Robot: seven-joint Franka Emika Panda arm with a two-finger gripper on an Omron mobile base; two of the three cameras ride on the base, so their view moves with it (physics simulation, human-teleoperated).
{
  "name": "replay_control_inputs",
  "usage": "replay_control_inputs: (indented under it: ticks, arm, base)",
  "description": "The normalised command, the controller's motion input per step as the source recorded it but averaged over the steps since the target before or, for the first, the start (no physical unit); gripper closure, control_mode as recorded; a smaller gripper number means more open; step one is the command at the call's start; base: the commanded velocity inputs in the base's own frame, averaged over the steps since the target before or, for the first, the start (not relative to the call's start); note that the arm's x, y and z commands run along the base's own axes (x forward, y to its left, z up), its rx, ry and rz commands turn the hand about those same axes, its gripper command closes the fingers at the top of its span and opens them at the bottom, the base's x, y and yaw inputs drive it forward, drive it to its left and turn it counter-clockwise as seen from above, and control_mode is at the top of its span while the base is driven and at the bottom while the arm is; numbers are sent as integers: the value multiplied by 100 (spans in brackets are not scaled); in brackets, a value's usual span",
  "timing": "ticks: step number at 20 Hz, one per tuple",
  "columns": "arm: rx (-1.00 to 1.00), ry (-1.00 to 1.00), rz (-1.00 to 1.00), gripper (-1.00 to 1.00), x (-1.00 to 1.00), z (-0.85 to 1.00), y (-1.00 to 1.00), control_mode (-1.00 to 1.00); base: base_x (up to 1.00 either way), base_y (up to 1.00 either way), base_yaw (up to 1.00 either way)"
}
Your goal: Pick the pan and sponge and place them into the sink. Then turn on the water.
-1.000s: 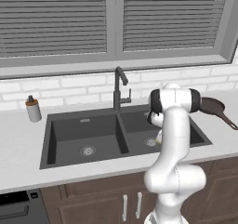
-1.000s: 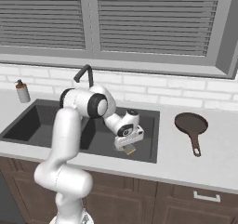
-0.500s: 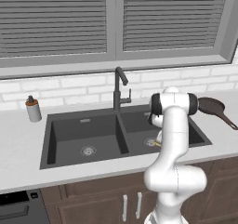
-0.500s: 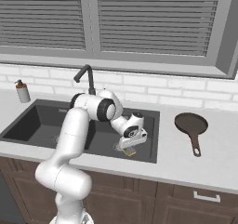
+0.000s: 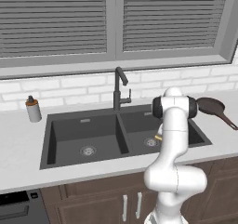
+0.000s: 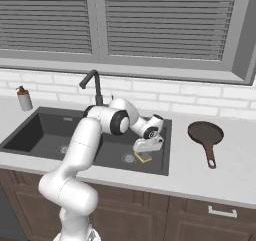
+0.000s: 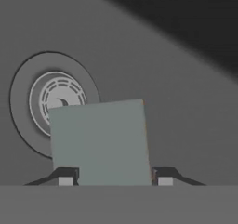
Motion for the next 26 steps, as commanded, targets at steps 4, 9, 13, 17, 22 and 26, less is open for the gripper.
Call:
replay_control_inputs:
  ticks: [4,9,13,17,22,26]
  arm:
    - [0,0,0,-100,-6,47,0,-100]
    - [0,-2,0,-100,-16,58,1,-100]
    - [0,-8,0,-100,-39,76,0,-100]
    - [0,-11,0,-100,-52,69,0,-100]
    - [-1,-11,0,-100,-49,60,0,-100]
    - [-10,-12,-3,-100,-47,43,0,-100]
  base:
    - [0,0,0]
    - [0,0,0]
    - [0,0,0]
    - [0,0,0]
    - [0,0,0]
    - [0,0,0]
